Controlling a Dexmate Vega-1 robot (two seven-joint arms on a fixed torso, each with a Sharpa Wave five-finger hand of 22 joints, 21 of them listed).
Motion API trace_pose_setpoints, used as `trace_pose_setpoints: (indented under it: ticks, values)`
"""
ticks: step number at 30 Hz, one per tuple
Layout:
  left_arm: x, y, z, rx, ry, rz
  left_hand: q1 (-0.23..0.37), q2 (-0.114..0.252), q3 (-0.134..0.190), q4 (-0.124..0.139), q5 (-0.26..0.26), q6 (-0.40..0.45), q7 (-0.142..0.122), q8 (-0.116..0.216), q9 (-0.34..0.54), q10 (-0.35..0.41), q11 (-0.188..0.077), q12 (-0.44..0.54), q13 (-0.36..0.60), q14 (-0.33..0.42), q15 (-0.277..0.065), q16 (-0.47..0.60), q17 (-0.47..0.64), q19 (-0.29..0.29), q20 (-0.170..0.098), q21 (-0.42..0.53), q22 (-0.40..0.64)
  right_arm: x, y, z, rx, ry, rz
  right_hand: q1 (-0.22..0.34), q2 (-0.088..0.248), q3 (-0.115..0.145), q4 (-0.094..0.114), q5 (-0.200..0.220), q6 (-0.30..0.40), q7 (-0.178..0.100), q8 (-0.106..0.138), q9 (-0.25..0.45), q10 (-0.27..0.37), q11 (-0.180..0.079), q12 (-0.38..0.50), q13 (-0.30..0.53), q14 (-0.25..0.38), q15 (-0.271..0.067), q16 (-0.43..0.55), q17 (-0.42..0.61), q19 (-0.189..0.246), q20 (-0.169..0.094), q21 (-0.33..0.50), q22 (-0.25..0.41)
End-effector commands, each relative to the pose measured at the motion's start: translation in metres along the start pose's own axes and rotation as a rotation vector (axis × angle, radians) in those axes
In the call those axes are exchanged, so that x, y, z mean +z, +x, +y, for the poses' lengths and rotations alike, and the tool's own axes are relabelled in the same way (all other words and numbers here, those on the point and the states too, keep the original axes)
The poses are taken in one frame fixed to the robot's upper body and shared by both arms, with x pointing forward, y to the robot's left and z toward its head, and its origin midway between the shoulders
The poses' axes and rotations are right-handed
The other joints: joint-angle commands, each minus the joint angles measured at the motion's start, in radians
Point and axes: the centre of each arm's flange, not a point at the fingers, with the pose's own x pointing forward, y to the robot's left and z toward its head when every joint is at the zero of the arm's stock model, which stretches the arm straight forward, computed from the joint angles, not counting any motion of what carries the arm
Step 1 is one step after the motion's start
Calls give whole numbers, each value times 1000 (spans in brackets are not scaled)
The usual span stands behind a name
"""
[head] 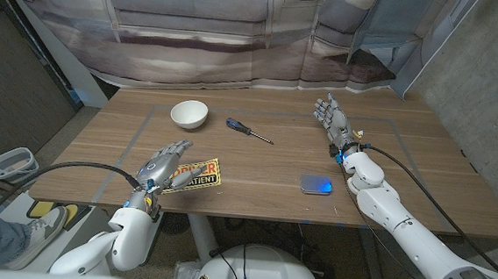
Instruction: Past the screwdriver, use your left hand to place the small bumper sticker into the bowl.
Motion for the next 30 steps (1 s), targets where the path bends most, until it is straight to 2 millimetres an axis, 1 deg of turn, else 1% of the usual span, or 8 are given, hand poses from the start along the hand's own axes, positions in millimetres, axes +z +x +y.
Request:
trace_pose_setpoints:
  ticks: [1,11,14,18,20,24,30]
  values:
    - [0,7,-10,-29,-16,-2,11,4,0,-5,7,13,1,6,3,4,-9,-2,2,8,-26,0,5,-1,-4,-2,3,0,1,-1,-8,-1,2,4,11,2,-2,-4,6,-2,1,4,6,-1,-3,3,7,-3,0,5,9,-23,0,4]
    - [-3,9,-18,-45,-31,9,16,4,0,-7,8,16,1,5,3,10,-8,-2,2,9,-27,0,4,-1,-6,-3,3,-1,2,-1,-10,2,4,4,12,1,-2,-5,7,-3,1,4,7,0,-3,3,9,-5,0,6,10,-22,0,4]
    - [-4,10,-19,-49,-30,12,18,5,0,-9,9,20,3,5,3,12,-6,-2,2,9,-28,-1,4,-4,-15,-5,3,0,3,-1,-9,-1,1,4,12,1,-2,-5,8,-3,1,4,6,0,-3,3,8,-5,0,6,9,-22,0,4]
    - [-4,10,-21,-52,-22,21,20,5,0,-10,9,23,3,6,3,12,-9,-2,2,9,-30,-1,4,-4,-19,-5,3,0,3,-2,-11,-1,3,4,13,0,-3,-5,8,-2,1,4,8,-4,-3,3,8,-6,0,6,10,-22,0,4]
    - [-4,11,-23,-57,-31,20,21,5,0,-10,9,24,3,6,3,13,-8,-2,2,10,-31,-1,4,-5,-20,-6,3,-1,3,-3,-13,4,5,4,13,0,-3,-5,8,-2,1,4,9,1,-3,3,8,-5,-1,6,10,-22,0,4]
    - [-9,13,-26,-72,-47,32,24,5,0,-11,10,28,1,6,3,16,-10,-2,2,10,-33,-1,4,-5,-20,-7,3,-4,4,-2,-10,7,6,4,13,0,-3,-5,8,-2,1,4,8,1,-3,3,9,-5,0,6,10,-23,0,4]
    - [-7,17,-30,-83,-45,24,27,6,0,-13,10,28,3,5,3,19,-9,-2,2,12,-35,-1,4,-5,-20,-8,3,-4,6,-1,-9,3,6,4,13,0,-3,-6,8,-2,1,4,9,1,-3,4,10,-4,0,6,11,-22,0,4]
